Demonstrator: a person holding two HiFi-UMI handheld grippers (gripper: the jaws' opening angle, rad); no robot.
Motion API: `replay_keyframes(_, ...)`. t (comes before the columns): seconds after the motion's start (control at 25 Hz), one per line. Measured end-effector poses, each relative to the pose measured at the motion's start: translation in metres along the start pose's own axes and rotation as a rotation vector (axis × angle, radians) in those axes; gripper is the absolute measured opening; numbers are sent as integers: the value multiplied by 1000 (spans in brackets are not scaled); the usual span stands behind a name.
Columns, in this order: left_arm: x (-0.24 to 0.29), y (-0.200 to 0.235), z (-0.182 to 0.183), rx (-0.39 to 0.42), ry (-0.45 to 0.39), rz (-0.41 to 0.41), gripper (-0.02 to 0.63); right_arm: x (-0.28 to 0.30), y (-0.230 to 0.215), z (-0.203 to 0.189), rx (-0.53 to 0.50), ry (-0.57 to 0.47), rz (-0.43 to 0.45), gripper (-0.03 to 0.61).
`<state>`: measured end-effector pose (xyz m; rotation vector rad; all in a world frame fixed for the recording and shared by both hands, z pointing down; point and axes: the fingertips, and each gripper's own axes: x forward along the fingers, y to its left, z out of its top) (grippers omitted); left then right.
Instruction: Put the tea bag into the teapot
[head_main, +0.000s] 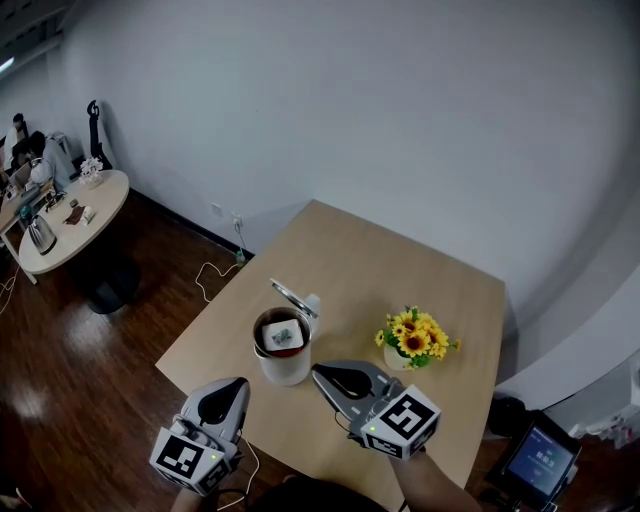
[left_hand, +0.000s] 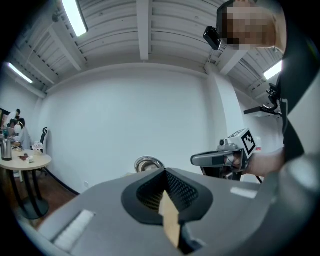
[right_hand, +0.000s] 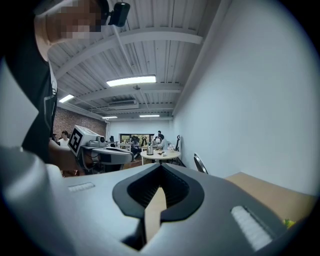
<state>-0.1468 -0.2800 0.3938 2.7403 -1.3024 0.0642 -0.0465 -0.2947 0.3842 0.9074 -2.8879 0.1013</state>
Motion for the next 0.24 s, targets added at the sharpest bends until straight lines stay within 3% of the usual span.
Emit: replay_keyframes(0.24, 14, -7, -1, -8, 21, -15, 5, -2, -4, -3, 4, -2, 3, 2)
